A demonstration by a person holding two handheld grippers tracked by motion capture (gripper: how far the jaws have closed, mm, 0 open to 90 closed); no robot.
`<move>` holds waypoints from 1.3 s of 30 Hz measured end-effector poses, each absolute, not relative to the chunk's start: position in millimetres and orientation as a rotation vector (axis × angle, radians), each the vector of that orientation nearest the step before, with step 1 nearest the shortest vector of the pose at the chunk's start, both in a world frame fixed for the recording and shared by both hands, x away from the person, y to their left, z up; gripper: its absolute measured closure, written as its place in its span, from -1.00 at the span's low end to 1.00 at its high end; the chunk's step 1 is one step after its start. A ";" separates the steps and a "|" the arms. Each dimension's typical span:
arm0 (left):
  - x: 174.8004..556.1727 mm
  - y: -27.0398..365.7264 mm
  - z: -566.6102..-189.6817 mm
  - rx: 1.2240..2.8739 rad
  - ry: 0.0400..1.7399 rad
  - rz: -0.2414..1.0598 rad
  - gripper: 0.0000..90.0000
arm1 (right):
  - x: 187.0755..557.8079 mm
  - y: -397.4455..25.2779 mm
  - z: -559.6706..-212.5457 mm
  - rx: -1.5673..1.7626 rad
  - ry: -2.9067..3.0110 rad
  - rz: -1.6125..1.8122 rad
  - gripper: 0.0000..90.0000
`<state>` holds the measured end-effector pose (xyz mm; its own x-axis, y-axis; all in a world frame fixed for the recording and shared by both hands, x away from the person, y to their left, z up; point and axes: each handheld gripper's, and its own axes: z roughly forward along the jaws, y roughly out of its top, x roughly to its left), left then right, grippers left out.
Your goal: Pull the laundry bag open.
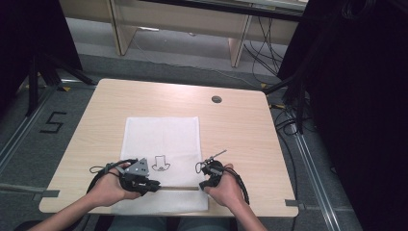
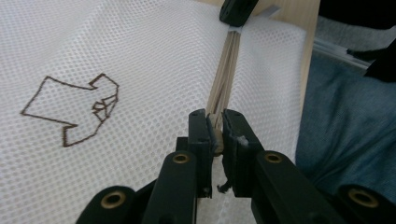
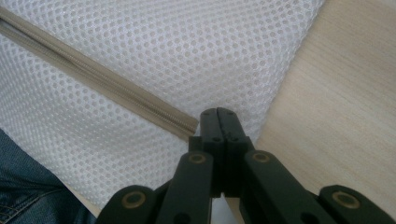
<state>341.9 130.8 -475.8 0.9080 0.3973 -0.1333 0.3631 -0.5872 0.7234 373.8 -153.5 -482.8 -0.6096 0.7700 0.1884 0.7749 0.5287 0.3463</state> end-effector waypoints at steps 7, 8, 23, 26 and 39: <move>339.6 139.2 -475.8 2.251 0.547 0.044 0.82 | 374.0 -153.5 -482.2 -1.377 -2.741 -0.619 1.00; 339.4 141.6 -475.8 2.267 0.549 0.056 0.82 | 374.0 -153.5 -482.2 -1.377 -2.741 -0.620 1.00; 336.3 178.3 -478.2 2.252 0.656 0.032 0.82 | 373.3 -153.2 -481.6 -1.399 -2.742 -0.601 1.00; 336.3 186.9 -479.1 2.258 0.654 0.029 0.82 | 373.4 -153.0 -481.5 -1.403 -2.738 -0.599 1.00; 344.2 249.2 -481.6 2.291 0.842 0.112 0.82 | 374.2 -160.5 -478.7 -1.537 -2.695 -0.528 1.00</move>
<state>344.2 249.2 -481.6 0.7864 0.6004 -0.1457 0.5413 -0.5560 0.6308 374.2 -160.5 -478.7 -0.5229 0.8374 0.1592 0.8356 0.4667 0.2897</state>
